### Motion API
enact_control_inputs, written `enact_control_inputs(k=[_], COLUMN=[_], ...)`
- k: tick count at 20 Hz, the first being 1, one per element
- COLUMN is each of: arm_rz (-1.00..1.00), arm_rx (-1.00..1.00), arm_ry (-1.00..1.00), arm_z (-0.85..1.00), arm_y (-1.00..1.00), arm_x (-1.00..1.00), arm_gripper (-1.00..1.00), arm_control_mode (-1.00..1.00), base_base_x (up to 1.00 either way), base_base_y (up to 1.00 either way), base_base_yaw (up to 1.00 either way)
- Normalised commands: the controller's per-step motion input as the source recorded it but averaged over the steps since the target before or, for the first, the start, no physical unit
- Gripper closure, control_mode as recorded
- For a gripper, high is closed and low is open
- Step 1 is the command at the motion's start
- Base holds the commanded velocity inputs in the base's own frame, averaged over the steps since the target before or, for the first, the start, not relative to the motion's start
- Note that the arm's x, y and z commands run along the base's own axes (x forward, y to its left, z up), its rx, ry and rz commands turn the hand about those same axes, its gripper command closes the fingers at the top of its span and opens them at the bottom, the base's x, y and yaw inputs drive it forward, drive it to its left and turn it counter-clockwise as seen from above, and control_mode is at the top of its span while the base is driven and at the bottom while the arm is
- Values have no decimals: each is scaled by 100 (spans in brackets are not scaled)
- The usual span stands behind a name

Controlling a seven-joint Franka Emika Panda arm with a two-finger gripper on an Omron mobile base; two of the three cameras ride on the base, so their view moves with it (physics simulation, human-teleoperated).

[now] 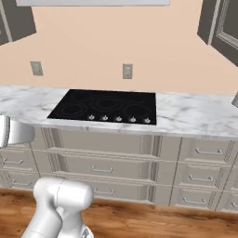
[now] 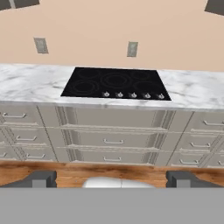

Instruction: Sort all alcoholic drinks to one cabinet, and non-alcoholic drinks to the other.

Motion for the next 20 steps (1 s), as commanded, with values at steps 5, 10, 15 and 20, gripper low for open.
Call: enact_control_inputs(k=[5,10,15,20], arm_rz=[0,0,0,0], arm_rx=[0,0,0,0], arm_ry=[0,0,0,0], arm_z=[0,0,0,0], arm_y=[0,0,0,0], arm_x=[0,0,0,0], arm_gripper=[-100,-100,-100,-100], arm_control_mode=[100,100,100,100], base_base_x=[-20,-24,-19,-18], base_base_y=[-62,-65,-70,-74], base_base_yaw=[0,0,0,0])
